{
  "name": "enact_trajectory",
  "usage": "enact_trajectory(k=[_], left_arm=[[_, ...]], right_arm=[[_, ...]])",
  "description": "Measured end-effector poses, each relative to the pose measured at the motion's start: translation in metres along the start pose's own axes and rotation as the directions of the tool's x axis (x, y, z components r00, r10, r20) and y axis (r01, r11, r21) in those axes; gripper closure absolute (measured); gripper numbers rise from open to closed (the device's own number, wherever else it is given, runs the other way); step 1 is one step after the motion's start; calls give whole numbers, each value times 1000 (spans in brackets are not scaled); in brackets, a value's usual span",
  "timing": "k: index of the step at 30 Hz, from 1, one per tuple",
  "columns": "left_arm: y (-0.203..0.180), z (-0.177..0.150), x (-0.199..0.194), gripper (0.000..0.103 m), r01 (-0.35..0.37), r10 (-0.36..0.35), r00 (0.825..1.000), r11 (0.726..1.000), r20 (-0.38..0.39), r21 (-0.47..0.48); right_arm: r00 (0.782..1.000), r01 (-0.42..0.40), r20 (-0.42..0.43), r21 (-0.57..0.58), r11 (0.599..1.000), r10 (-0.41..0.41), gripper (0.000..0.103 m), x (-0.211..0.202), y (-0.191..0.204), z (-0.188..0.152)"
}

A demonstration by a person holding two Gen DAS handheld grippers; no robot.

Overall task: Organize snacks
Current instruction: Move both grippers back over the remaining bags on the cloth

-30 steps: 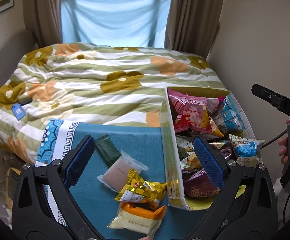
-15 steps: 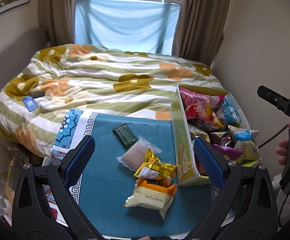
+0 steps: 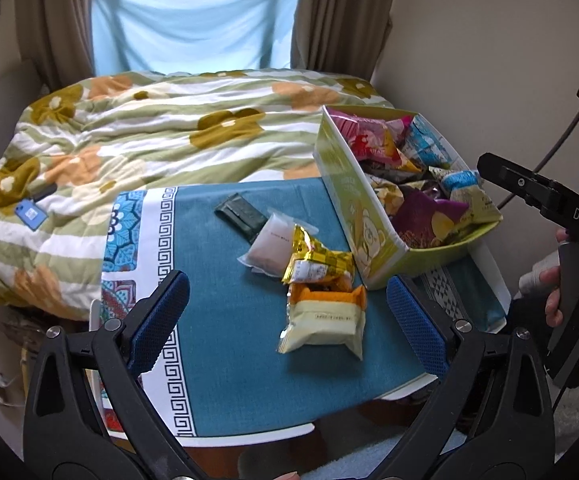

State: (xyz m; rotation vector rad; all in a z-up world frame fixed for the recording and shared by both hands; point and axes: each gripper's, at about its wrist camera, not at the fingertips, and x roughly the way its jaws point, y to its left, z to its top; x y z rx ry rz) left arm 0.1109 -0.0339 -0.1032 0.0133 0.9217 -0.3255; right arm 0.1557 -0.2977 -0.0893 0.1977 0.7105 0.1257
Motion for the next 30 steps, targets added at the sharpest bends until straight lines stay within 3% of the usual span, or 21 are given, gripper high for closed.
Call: enact_trajectory(k=[7,15,22,30], left_arm=[[36,-25,-1,5,61,-60,997,997,-41,40],[78,-33,29,5,79,-77,994,996,-80,30],[93,-20,95,5,73,-65,993,994,-101,77],[85,2,186,5,99,-74,988,976,-134,196]], right_arm=[[990,116,-88,26,993,-114,0,-4,39,-51],[984,129,-137,91,988,-116,0,10,69,-95],[971,142,-210,134,981,-112,0,62,87,-130],[950,240,-242,151,959,-200,0,114,89,-163]])
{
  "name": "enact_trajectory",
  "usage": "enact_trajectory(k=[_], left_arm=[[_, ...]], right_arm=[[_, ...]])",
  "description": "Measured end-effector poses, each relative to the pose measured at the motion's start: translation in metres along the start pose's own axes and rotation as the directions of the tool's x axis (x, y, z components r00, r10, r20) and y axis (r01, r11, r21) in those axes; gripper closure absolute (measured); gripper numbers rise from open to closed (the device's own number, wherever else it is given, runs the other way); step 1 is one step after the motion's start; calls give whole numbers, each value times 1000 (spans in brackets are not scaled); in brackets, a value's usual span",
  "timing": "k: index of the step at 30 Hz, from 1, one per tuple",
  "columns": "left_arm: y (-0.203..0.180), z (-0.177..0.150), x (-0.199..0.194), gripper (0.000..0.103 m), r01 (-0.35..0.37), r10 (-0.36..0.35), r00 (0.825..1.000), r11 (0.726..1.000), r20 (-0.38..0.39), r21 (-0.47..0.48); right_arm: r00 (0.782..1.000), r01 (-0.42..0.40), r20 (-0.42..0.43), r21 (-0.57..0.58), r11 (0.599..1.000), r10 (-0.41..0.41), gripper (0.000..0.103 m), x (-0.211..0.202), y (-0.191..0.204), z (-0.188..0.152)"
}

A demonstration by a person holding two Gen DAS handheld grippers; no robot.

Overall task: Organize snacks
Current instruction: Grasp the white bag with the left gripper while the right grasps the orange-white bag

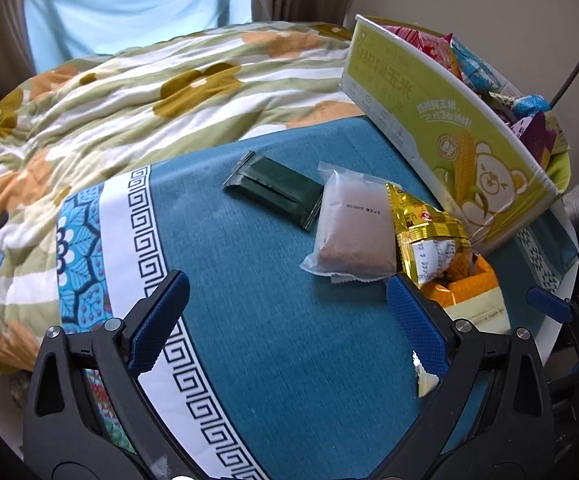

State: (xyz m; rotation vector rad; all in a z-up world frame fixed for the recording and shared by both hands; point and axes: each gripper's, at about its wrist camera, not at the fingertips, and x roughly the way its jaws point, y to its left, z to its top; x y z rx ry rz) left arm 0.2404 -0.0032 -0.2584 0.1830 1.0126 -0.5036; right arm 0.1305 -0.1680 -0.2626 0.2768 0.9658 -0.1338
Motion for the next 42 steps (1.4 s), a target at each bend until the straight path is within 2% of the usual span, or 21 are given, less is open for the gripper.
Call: enact_trajectory(k=[7,12,15,26,30,36,42], left_arm=[[-18,21,56,5,0,2,1000,992,-17,127],[-38,29,73,5,8,-3,1000,979,-24,204],[-47,33,79,5,-21,25,1000,971,-16,237],[-46,39,88,5,-12,22,999,967,-37,254],[-43,35,87,26,78,-64,996,970,-66,231],[-40,34,90,29,145,-122,985,970,-124,196],[-49,31,92,29,138,-110,985,962,-130,234]], right_arm=[[999,36,18,43,998,-37,0,23,-1,-7],[999,44,7,44,998,-45,0,32,-1,-6],[999,44,2,52,998,-44,0,35,-2,-6],[999,37,-34,56,998,-35,0,43,-2,0],[998,36,-48,42,998,-34,4,54,3,4],[998,29,-51,44,999,-27,5,53,2,4],[999,22,-48,49,999,-20,5,56,1,5]])
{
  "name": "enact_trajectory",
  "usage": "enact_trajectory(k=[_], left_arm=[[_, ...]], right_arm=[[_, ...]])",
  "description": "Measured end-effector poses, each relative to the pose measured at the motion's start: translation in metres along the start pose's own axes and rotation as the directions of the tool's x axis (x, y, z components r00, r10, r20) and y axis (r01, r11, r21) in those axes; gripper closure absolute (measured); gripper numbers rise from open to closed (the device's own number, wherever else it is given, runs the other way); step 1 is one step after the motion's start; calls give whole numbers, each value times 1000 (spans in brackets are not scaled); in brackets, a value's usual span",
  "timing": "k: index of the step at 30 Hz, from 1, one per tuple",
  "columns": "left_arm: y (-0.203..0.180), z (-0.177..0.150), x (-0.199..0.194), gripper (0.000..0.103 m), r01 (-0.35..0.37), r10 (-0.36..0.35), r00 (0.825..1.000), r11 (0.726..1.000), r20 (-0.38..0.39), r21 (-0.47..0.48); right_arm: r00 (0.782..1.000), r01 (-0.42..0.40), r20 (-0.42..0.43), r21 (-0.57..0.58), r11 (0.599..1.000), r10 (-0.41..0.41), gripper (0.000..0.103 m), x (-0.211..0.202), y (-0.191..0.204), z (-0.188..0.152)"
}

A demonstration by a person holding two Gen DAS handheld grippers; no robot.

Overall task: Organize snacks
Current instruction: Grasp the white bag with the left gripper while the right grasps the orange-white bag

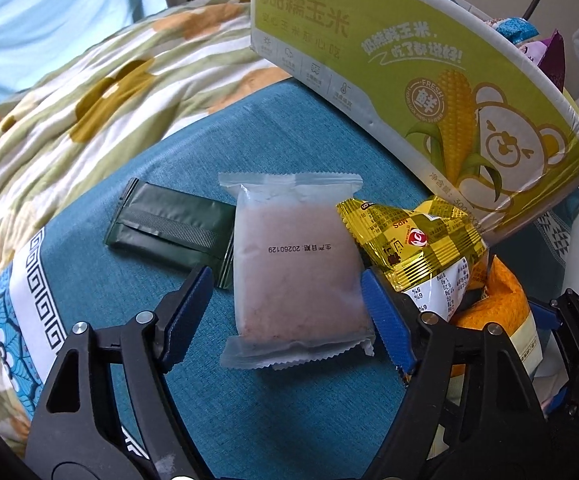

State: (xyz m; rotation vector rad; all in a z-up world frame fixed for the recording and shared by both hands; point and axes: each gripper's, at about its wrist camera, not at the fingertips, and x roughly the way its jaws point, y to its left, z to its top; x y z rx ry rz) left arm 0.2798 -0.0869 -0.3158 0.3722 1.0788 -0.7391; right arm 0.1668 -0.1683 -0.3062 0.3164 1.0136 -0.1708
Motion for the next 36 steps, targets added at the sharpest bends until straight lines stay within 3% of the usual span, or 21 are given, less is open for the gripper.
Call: enact_trajectory(k=[5,7,9,18,36], left_arm=[[-6,-2,8,29,-9,10,1000,1000,-21,24],[-11,-3,13,29,-49,51,998,998,-33,48],[-11,-4,14,40,-42,43,998,998,-34,37],[-10,-20,6,42,-64,64,997,998,-32,23],[10,-82,-32,40,-114,104,991,985,-82,-129]], right_arm=[[1000,3,4,0,1000,-3,5,-4,0,-3],[1000,-3,2,0,1000,3,7,-4,0,-3],[1000,-1,2,0,1000,1,8,-3,2,-4],[1000,-1,0,-10,1000,1,10,-4,5,-5],[1000,-29,-10,-71,997,28,25,-11,6,-11]])
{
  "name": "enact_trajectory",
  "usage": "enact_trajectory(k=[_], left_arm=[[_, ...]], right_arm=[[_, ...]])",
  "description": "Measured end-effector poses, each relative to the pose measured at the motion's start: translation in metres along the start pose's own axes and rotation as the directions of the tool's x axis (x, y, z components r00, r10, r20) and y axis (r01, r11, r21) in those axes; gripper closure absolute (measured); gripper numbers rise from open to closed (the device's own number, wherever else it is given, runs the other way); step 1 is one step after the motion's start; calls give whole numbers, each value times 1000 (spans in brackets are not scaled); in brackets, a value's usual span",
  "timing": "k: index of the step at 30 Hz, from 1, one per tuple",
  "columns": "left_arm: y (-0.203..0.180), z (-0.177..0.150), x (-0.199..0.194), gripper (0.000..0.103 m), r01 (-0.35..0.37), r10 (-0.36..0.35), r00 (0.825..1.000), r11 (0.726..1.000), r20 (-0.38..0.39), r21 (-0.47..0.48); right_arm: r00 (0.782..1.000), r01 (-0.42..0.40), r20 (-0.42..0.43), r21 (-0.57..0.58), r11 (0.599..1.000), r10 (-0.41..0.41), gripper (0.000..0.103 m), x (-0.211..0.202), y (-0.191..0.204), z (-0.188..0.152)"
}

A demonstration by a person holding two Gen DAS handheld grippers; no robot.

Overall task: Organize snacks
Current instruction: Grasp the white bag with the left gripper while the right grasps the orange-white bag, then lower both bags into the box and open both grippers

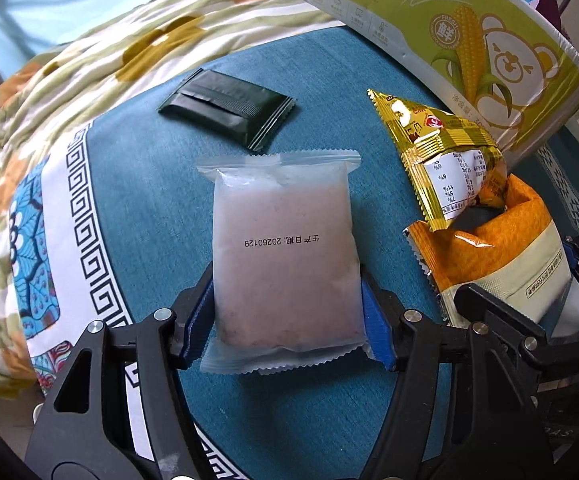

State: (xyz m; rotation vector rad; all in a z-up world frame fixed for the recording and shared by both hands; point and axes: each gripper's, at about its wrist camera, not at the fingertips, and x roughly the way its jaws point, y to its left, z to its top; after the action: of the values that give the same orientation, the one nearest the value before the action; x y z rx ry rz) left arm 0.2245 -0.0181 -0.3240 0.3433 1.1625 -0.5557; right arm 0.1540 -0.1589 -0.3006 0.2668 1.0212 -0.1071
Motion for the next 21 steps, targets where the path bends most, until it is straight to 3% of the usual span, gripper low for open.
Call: enact_trajectory(k=[5,7,12,21], left_arm=[[-5,6,5,34,-24,23,999,1000,23,5],[-5,7,4,43,-27,27,999,1000,33,-1],[-5,-3,-3,43,-26,26,1000,999,17,-19],[5,-20,-72,44,-10,23,996,988,83,-154]], right_arm=[[1000,-8,0,-21,1000,8,25,0,-2,-2],[1000,-10,-2,-24,1000,10,26,-1,-2,-3],[1000,-25,-6,-17,1000,25,27,-7,-2,-6],[997,-61,40,-30,998,62,27,-41,2,1]])
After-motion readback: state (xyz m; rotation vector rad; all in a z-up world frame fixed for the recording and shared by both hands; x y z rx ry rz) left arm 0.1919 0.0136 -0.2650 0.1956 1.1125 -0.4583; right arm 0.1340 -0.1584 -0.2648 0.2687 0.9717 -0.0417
